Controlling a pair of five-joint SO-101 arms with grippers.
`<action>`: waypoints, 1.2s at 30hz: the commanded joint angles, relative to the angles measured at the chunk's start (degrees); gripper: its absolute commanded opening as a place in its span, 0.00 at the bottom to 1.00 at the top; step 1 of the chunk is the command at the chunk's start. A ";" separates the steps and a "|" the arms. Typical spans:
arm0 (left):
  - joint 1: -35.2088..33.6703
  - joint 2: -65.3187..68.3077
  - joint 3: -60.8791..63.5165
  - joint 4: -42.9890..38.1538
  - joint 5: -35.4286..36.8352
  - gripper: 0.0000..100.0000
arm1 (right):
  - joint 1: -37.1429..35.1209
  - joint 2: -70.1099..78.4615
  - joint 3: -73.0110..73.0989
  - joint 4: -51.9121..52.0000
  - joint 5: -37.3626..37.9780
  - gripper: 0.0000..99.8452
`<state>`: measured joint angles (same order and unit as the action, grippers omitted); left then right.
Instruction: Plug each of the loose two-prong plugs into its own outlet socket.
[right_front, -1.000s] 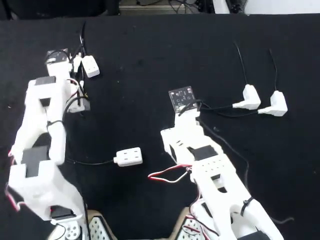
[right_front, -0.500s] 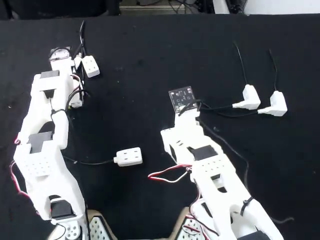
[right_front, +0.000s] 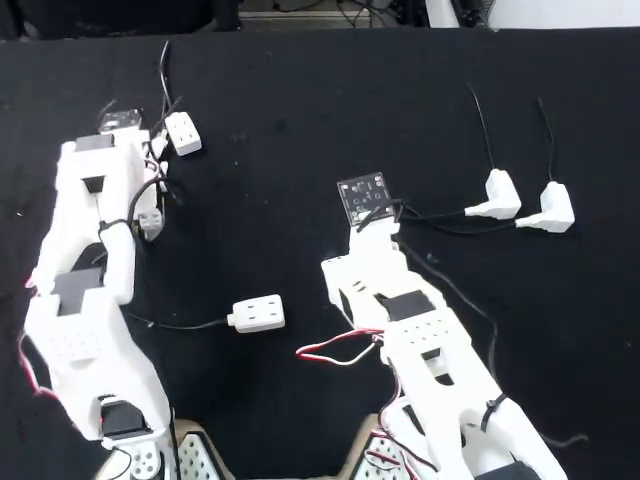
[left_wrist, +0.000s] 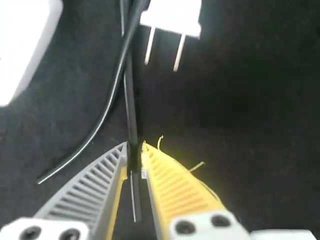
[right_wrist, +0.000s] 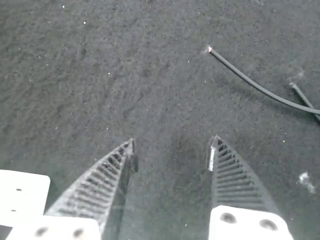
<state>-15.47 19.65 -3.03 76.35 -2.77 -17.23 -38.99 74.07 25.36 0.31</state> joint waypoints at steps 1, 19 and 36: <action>-0.75 -10.37 -2.59 4.13 -0.18 0.03 | 0.09 -1.89 -0.57 -1.41 0.00 0.22; 0.04 -44.75 -2.59 16.97 -4.48 0.03 | 0.09 -1.89 -0.48 -1.41 0.00 0.22; 22.64 -54.95 7.43 23.91 -9.23 0.03 | 3.25 -1.98 -1.10 -0.97 -0.44 0.22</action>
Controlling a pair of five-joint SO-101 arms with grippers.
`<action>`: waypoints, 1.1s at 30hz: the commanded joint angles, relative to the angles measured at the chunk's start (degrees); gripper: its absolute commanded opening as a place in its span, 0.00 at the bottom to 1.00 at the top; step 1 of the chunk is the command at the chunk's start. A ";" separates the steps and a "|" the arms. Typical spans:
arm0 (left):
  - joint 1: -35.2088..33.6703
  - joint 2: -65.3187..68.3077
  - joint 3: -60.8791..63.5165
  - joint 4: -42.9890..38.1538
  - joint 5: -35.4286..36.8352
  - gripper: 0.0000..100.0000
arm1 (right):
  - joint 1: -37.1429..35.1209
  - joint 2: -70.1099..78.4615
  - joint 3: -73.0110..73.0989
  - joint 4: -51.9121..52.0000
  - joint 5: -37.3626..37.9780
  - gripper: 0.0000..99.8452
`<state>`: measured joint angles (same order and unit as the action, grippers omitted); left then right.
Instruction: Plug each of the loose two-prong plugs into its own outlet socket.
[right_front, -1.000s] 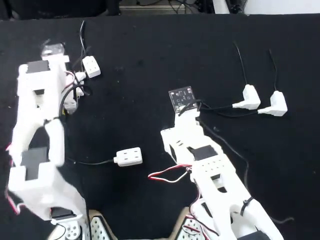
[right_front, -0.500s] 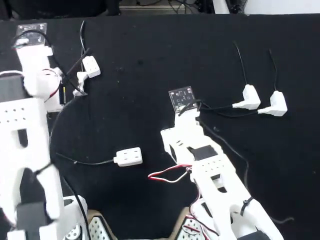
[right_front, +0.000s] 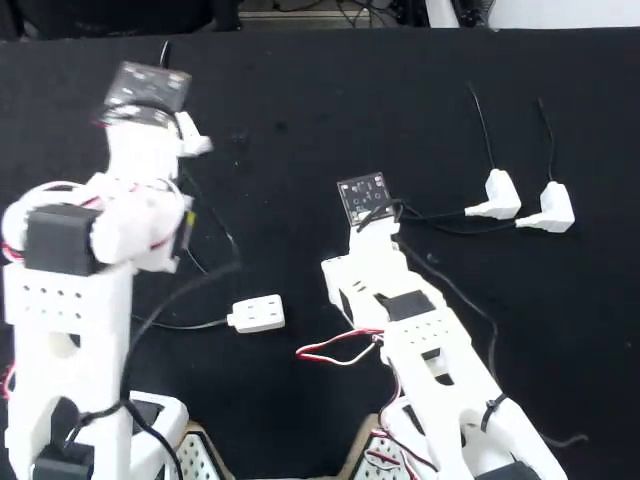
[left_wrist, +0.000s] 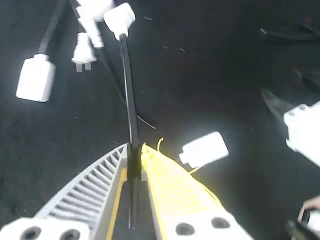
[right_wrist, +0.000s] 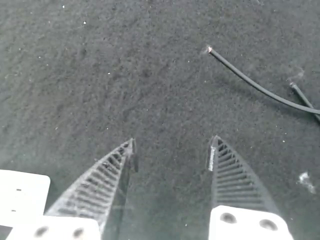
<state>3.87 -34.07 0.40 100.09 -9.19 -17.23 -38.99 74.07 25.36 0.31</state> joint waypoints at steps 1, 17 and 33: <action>4.35 -1.23 6.73 0.18 -4.84 0.03 | 4.31 -1.98 -1.45 -0.79 -0.53 0.22; 11.38 -1.32 31.52 -20.48 -13.27 0.03 | 8.62 -1.98 -1.89 -1.23 -4.57 0.22; -5.41 -1.23 44.62 -25.05 -20.31 0.26 | 8.35 -1.98 -1.89 -1.23 -4.48 0.22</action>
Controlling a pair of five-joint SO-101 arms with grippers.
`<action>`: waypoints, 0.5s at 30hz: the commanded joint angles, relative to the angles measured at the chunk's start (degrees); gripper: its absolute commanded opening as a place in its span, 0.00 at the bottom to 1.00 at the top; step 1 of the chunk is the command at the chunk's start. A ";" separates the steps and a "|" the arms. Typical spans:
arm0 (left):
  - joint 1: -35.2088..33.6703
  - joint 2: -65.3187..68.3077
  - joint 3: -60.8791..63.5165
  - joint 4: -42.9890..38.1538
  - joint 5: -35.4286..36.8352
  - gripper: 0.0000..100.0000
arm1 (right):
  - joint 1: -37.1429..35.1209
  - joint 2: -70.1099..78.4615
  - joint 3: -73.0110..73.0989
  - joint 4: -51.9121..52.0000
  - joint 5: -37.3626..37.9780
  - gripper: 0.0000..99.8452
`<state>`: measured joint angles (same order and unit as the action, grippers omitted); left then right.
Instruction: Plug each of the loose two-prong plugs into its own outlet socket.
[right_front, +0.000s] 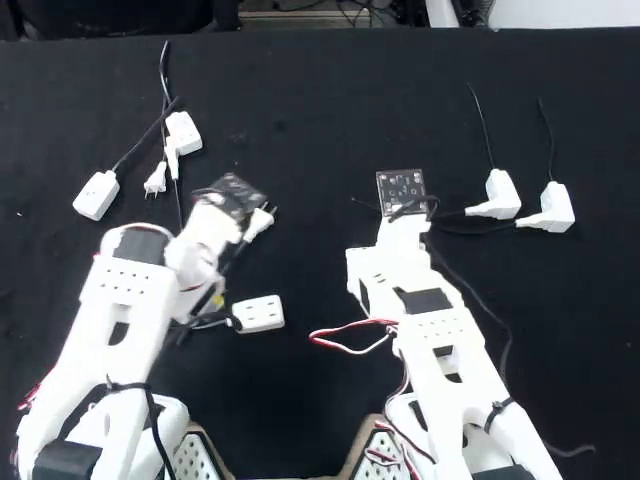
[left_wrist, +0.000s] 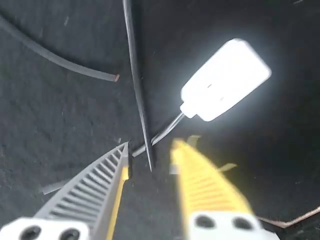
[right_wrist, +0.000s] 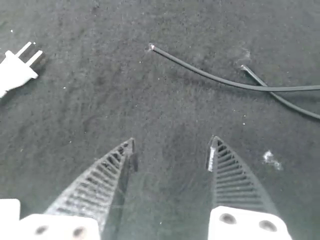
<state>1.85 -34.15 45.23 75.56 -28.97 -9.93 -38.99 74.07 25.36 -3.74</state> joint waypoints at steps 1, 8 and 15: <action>-4.53 -1.23 -0.31 -0.53 -0.44 0.26 | 1.05 -1.98 -1.89 -1.14 -0.44 0.22; -14.99 -0.70 -1.19 -5.80 0.00 0.25 | -0.44 -1.98 -4.53 2.29 -0.26 0.22; -17.63 -1.14 12.88 -27.08 18.02 0.25 | -8.00 -1.54 -17.45 16.88 3.60 0.22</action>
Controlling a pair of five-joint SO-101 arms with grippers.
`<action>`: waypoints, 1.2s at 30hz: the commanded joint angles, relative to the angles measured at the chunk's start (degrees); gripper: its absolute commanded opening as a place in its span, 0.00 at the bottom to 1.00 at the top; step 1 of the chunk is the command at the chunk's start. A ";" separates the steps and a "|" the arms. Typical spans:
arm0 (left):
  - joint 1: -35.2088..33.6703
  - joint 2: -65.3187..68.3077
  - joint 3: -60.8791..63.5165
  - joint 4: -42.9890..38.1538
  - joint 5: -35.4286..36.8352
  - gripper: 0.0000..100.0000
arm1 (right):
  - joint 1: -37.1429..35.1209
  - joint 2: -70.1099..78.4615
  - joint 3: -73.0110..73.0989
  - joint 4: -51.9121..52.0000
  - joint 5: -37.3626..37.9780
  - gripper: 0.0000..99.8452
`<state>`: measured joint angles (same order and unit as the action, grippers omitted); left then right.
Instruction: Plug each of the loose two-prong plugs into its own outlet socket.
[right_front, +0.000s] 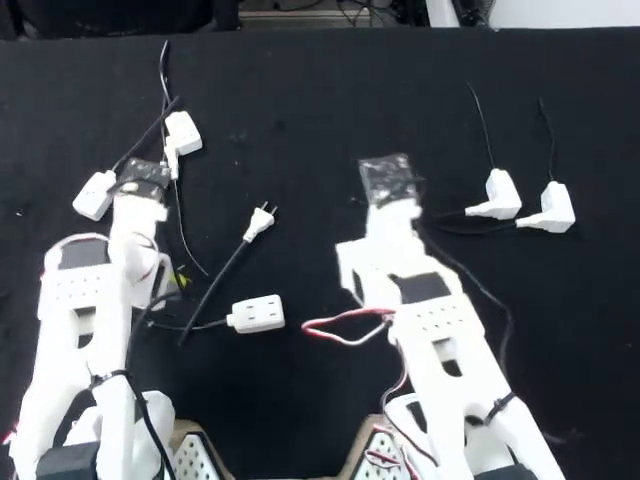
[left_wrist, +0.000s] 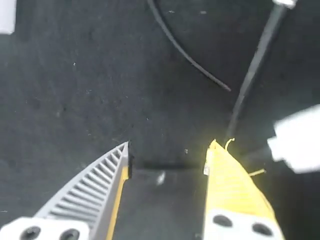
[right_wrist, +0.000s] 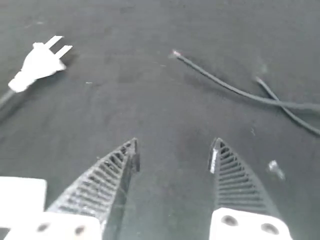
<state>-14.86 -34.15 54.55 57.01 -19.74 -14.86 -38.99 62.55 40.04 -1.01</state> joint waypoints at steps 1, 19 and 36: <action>-1.10 -1.23 5.14 -10.64 11.08 0.25 | -4.22 -1.45 -6.20 1.67 0.88 0.22; -9.45 -0.70 15.78 -25.41 25.76 0.25 | -18.29 25.80 -17.01 -22.95 -21.10 0.22; -9.54 -1.14 15.69 -25.41 25.76 0.25 | -21.19 51.65 -37.76 -13.19 -30.24 0.22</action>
<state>-24.00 -34.15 70.73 32.31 5.41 -34.64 12.00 29.41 25.89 -30.73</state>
